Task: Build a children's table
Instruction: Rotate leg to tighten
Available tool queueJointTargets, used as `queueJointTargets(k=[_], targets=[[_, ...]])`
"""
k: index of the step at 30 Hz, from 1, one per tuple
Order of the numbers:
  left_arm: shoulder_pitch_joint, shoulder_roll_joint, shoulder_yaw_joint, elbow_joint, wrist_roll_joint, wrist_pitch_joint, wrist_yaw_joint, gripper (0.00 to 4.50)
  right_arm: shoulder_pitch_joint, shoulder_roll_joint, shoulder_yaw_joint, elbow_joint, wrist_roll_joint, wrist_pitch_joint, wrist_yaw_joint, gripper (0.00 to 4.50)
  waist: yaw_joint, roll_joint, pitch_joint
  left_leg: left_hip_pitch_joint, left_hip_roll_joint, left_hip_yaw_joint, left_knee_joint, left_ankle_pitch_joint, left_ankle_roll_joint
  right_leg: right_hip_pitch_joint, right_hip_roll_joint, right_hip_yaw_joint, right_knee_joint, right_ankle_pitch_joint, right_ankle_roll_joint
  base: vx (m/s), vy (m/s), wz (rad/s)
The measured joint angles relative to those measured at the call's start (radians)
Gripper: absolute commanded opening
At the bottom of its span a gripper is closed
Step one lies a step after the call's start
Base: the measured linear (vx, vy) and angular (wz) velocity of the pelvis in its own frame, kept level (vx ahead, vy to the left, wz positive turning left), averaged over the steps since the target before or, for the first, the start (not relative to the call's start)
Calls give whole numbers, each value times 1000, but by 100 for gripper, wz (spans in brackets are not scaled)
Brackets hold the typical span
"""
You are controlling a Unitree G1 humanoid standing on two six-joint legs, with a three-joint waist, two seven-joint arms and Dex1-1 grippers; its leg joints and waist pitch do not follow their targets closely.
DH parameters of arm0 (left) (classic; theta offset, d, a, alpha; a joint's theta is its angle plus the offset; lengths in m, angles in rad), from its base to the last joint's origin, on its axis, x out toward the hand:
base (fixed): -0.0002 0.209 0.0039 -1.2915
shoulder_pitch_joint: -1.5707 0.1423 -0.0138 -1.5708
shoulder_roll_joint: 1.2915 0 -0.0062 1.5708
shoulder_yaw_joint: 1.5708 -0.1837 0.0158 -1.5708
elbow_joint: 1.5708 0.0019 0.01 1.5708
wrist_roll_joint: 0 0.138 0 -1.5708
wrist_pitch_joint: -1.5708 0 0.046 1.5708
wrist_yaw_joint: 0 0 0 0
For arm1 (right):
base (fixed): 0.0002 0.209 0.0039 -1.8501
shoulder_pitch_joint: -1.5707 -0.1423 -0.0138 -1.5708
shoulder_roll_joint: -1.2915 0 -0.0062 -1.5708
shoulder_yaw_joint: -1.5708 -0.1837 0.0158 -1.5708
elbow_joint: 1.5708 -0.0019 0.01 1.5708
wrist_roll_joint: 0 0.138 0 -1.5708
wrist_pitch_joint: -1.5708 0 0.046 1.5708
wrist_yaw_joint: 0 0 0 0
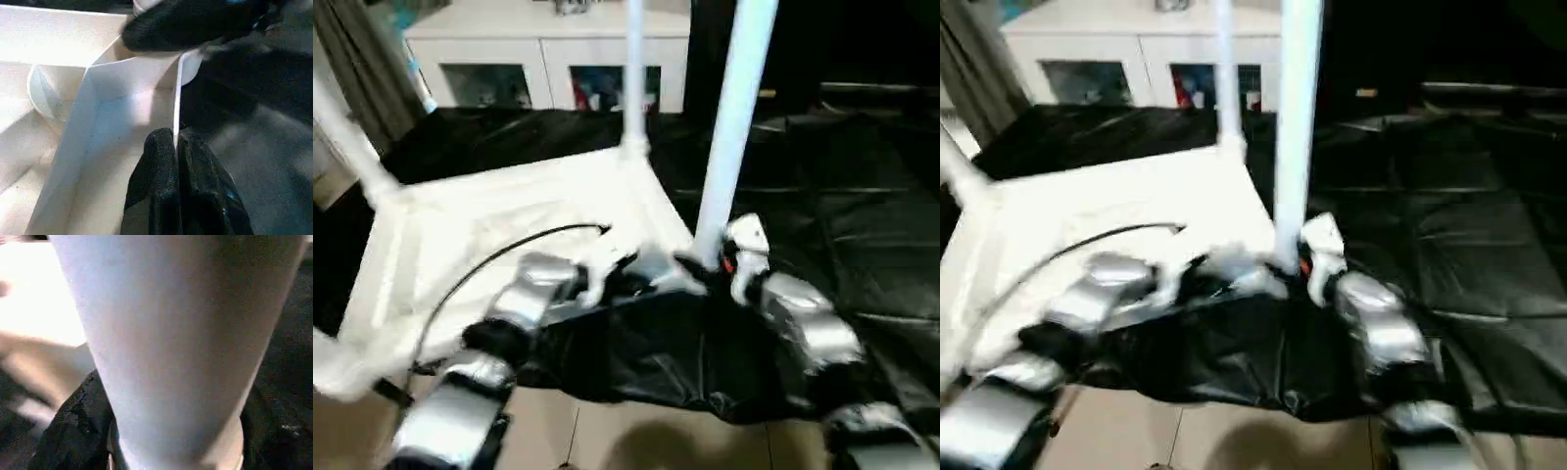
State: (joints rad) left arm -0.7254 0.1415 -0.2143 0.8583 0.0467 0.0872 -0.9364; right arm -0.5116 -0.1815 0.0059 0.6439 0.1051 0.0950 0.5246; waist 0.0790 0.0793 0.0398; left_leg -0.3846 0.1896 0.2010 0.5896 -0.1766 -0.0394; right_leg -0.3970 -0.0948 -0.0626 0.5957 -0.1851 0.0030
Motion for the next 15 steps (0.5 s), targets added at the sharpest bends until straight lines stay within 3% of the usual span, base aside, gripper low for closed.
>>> queueJointTargets(k=[6, 7, 8, 12, 15], targets=[[-39, -75, 6, 64, 11, 0, 123, 0, -43, 62, -37, 72, -20, -34, -197, 275, 3, 3, -2, 0, -2, 0, 0, 0, 0, 2, -1, 1, -1, 1, -1, 0, 0, 0], [-41, -76, 6, 68, 11, -2, 123, 0, -42, 63, -39, 77, -21, -43, -195, 331, 4, 4, -2, 0, -2, 0, 0, 0, 0, 2, -1, 1, -1, 1, -2, 0, 0, 0], [-44, -77, 6, 75, 11, -7, 122, 0, -42, 63, -43, 79, -20, -49, -192, 345, 5, 5, -3, 0, -2, 0, 0, 0, 0, 2, -1, 1, -1, 1, -2, 0, 0, 0], [-47, -69, 8, 84, 11, -21, 112, 0, -37, 59, -50, 74, -11, -53, -132, 380, 4, 5, -3, 0, -2, 0, 0, 0, 0, 2, -1, 0, -1, 2, -2, 0, 0, 0], [-39, -46, 11, 71, 7, -28, 51, 0, -23, 21, -24, 52, -4, -58, -22, 388, 1, 5, -3, -1, -1, 0, -2, 0, 0, 0, -1, -1, -1, 2, -2, 0, 0, 0]])
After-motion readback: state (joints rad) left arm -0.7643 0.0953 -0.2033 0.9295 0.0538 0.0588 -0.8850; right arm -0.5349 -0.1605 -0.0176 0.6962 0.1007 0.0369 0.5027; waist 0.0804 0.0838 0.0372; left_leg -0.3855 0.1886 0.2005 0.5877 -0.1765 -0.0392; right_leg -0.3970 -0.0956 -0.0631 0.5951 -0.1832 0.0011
